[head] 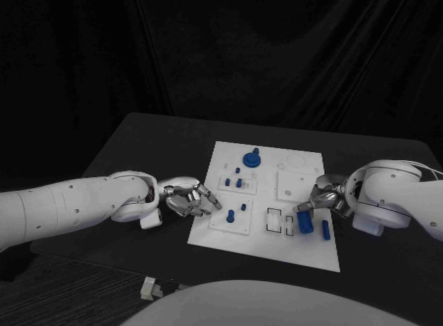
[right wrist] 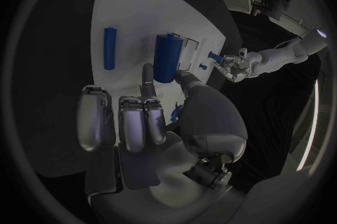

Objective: Assemble the parts on the task board

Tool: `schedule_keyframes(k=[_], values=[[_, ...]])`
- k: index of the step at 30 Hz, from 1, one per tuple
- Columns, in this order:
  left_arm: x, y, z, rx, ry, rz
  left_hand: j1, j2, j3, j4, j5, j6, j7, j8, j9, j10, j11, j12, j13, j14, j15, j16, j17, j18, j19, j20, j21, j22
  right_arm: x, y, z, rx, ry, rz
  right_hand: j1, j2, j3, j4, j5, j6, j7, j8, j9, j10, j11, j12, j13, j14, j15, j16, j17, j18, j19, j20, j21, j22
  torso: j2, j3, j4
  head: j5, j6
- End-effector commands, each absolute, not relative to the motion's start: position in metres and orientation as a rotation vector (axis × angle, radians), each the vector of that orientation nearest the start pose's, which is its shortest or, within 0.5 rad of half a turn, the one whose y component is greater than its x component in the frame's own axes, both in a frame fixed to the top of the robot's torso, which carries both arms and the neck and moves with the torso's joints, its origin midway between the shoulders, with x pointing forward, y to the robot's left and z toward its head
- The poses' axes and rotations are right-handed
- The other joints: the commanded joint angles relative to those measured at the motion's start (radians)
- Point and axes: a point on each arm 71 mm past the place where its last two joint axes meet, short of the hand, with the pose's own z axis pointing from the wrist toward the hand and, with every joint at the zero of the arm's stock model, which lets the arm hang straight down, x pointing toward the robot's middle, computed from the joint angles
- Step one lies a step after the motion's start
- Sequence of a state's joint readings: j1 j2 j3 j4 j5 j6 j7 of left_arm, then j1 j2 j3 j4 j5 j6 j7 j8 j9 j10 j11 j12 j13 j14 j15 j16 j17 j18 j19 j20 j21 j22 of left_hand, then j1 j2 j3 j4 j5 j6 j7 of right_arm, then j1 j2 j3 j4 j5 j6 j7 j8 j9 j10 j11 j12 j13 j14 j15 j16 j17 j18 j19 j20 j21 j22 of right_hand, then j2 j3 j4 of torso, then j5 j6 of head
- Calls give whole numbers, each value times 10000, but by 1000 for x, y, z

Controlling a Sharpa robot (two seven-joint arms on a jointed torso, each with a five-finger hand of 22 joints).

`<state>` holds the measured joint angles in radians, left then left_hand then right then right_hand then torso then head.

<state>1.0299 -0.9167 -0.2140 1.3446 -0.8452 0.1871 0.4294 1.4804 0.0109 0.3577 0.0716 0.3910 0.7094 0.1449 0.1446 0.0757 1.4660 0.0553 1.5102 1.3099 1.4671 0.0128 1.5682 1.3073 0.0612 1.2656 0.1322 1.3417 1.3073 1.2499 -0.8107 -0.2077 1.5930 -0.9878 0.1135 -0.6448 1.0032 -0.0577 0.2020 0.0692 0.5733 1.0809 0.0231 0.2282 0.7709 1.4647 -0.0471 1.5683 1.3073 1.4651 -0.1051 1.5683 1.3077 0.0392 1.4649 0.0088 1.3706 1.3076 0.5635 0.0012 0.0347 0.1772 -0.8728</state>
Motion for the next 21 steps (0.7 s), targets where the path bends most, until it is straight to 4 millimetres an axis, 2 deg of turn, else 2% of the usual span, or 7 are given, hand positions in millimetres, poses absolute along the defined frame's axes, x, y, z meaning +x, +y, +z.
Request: schedule_keyframes(k=[1, 10, 21], values=[[410, 267, -331, -2810, 22410, -13581, -85, -6, 52, 31, 56, 24, 10, 48, 14, 31, 69, -46, 1868, 1037, 74, 26, 2635, 133, -67, -31, -60, 1632, 436, -191, -258, 2373, 25192, 3335, -12, 67, 693, -615, 1511, -19, -72, 26, 571, 1061, -78, 25, 2635, 1044, -62, -2, 2572, 66, 358, -80, -4, 2021, -1, 1, 0, -6, 2], [410, 266, -331, -2796, 22416, -13607, -85, -6, 52, 31, 56, 24, 10, 48, 14, 31, 69, -46, 1868, 1037, 74, 26, 2635, 133, -67, -31, -60, 1632, 435, -178, -257, 2348, 25291, 3673, -58, 68, 731, -598, 1361, -35, -66, 21, 573, 1061, -73, 25, 2635, 1041, -61, -9, 2558, 63, 363, -80, 5, 2026, 1, 1, 3, -42, 2], [409, 265, -330, -2780, 22394, -13652, -85, -6, 52, 31, 56, 24, 10, 48, 14, 31, 69, -46, 1868, 1037, 74, 26, 2635, 133, -67, -31, -60, 1632, 436, -166, -263, 2166, 25466, 3704, -320, 152, 792, -398, 941, -122, -17, -24, 559, 1061, -34, 25, 2635, 1023, -29, -49, 2472, 73, 345, -59, -53, 2011, 3, 1, 1, -39, 2]])
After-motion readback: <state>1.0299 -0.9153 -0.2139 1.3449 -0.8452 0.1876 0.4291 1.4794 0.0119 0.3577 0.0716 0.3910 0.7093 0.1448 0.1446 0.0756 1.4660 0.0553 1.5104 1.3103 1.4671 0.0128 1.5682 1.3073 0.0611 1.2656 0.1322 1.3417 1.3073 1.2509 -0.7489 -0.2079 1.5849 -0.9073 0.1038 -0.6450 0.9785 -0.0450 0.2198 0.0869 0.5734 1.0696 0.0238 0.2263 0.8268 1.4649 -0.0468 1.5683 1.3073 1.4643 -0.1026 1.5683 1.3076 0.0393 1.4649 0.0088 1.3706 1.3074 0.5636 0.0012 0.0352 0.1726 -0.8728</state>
